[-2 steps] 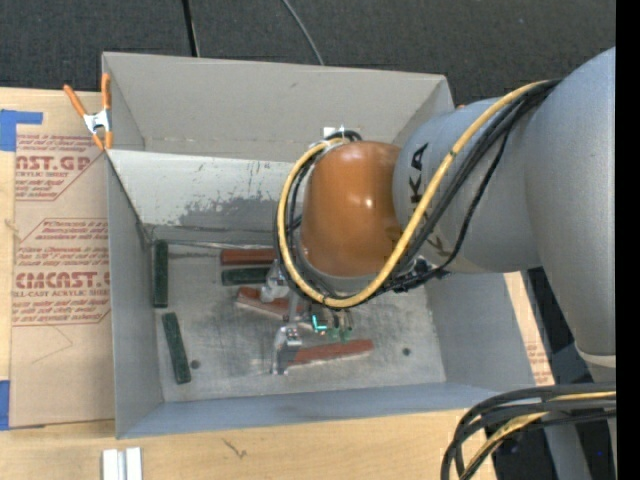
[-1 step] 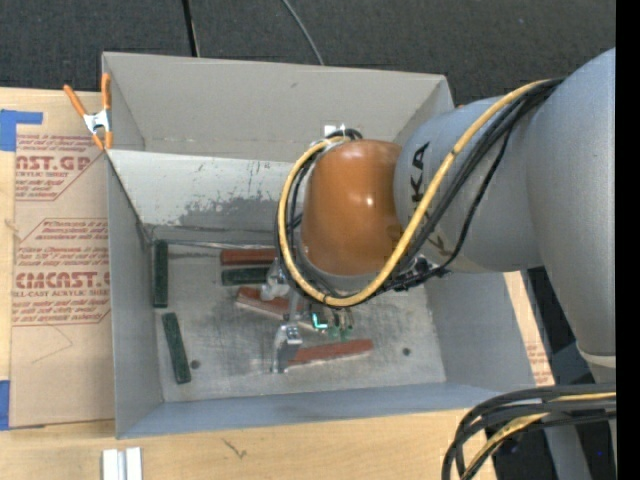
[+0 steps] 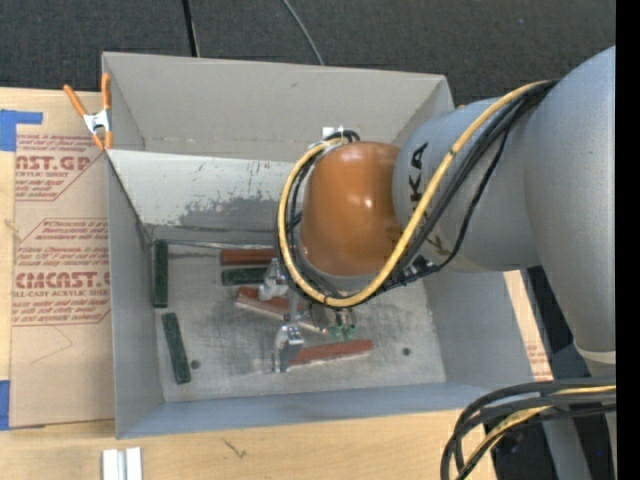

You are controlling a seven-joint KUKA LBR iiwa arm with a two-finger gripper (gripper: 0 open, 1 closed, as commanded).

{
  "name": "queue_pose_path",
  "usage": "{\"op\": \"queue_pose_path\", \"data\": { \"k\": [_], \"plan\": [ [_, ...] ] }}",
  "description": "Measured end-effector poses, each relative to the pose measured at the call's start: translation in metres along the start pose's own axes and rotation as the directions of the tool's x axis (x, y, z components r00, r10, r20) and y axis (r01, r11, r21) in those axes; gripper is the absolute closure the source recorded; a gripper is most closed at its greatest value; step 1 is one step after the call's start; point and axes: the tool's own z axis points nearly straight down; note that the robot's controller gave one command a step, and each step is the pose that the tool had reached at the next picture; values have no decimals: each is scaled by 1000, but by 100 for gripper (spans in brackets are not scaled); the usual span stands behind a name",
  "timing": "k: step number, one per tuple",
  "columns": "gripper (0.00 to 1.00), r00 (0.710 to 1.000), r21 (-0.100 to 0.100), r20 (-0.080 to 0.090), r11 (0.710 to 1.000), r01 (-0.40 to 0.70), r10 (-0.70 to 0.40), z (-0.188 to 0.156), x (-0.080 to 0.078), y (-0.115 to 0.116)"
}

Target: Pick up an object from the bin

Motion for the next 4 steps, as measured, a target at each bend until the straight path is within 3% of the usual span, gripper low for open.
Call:
{"op": "queue_pose_path", "data": {
  "k": [1,2,3,4],
  "plan": [
    [100,999,-8,31,999,41,-41,64,-15,-58],
    [0,999,-8,31,999,41,-41,64,-15,-58],
    [0,999,-8,30,999,41,-41,64,-15,-58],
    [0,999,-4,0,999,37,-37,45,-31,-71]
  ]
}}
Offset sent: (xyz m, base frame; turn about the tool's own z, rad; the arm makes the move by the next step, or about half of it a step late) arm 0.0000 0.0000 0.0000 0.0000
